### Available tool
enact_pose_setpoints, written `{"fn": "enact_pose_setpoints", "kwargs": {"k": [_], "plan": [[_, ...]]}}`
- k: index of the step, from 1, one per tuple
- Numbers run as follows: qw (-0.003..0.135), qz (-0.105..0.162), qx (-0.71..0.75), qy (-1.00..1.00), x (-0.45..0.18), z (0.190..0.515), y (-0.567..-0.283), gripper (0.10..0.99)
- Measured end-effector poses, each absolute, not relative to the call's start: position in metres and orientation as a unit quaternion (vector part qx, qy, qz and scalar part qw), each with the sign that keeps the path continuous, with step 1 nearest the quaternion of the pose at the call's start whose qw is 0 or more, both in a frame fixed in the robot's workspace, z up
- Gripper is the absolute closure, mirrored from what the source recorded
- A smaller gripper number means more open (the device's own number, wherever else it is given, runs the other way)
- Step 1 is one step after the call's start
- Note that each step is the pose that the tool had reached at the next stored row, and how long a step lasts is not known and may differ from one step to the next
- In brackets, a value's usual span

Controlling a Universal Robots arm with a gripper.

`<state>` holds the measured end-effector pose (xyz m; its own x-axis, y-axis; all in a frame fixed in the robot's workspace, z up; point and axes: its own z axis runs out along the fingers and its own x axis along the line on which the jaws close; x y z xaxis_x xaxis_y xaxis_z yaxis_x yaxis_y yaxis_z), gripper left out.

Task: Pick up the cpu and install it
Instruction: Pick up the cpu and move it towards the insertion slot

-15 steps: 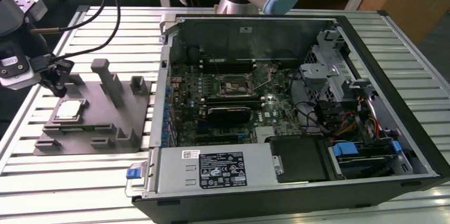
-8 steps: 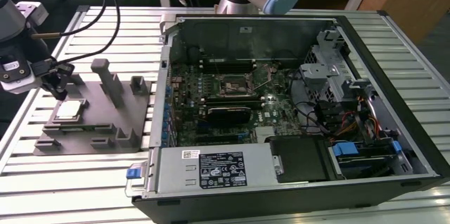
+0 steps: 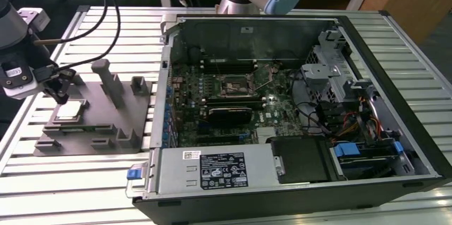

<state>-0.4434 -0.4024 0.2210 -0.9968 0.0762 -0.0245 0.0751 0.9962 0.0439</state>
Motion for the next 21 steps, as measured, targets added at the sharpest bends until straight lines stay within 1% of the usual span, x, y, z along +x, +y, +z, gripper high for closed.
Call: {"fn": "enact_pose_setpoints", "kwargs": {"k": [11, 21], "plan": [[0.013, 0.021, 0.038, 0.999, -0.446, 0.204, -0.403, 0.980], [0.013, 0.021, 0.038, 0.999, -0.446, 0.199, -0.403, 0.980]]}}
